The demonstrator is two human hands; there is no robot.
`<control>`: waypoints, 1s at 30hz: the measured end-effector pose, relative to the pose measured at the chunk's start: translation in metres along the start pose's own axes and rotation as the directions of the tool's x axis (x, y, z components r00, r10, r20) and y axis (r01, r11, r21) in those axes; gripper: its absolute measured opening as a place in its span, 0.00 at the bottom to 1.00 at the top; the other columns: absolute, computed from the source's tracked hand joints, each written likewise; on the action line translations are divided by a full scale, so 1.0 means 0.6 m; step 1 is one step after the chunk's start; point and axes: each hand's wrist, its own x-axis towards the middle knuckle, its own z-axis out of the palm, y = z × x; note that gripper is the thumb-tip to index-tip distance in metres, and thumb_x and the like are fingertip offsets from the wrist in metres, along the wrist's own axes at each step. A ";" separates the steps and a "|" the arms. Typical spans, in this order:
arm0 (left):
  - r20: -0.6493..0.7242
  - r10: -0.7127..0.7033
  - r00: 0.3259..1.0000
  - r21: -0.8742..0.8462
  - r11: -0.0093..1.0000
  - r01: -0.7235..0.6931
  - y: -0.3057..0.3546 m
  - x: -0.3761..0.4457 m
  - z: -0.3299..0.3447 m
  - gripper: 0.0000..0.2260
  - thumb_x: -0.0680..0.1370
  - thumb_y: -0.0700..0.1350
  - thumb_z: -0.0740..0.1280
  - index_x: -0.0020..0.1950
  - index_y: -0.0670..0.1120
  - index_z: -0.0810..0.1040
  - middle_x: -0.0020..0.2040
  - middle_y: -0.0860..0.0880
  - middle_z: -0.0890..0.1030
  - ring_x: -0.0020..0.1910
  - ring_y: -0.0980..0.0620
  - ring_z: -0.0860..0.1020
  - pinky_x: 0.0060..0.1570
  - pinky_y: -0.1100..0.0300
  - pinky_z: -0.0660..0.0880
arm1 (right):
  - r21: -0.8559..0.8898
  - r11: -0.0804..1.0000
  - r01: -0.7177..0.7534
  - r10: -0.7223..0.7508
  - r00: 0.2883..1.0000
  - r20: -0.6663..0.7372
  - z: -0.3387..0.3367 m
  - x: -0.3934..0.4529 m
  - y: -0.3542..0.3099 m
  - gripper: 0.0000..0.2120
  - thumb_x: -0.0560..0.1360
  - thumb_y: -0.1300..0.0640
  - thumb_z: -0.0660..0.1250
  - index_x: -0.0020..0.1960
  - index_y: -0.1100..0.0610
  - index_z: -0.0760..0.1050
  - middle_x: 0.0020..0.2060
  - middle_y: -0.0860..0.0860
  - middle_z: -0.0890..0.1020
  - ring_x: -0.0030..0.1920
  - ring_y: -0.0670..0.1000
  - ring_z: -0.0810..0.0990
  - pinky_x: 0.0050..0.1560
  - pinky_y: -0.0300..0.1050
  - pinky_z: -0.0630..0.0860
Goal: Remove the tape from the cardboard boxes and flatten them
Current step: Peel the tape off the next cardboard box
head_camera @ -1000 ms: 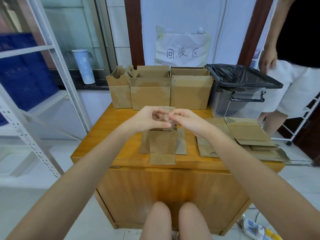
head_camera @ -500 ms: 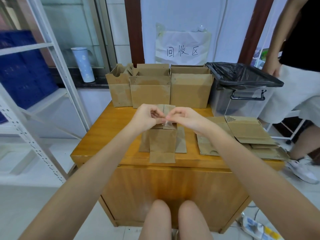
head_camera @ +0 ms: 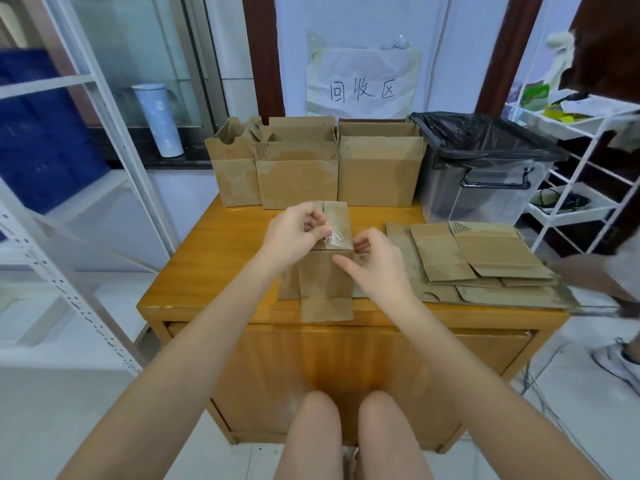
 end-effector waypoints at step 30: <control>-0.105 -0.049 0.993 -0.246 0.969 0.022 0.007 -0.028 0.032 0.08 0.77 0.41 0.68 0.41 0.50 0.72 0.38 0.53 0.79 0.40 0.50 0.77 0.44 0.53 0.73 | -0.071 0.997 0.044 -0.035 0.992 0.119 -0.017 0.003 -0.010 0.15 0.73 0.53 0.73 0.55 0.60 0.76 0.48 0.53 0.81 0.47 0.51 0.80 0.53 0.48 0.78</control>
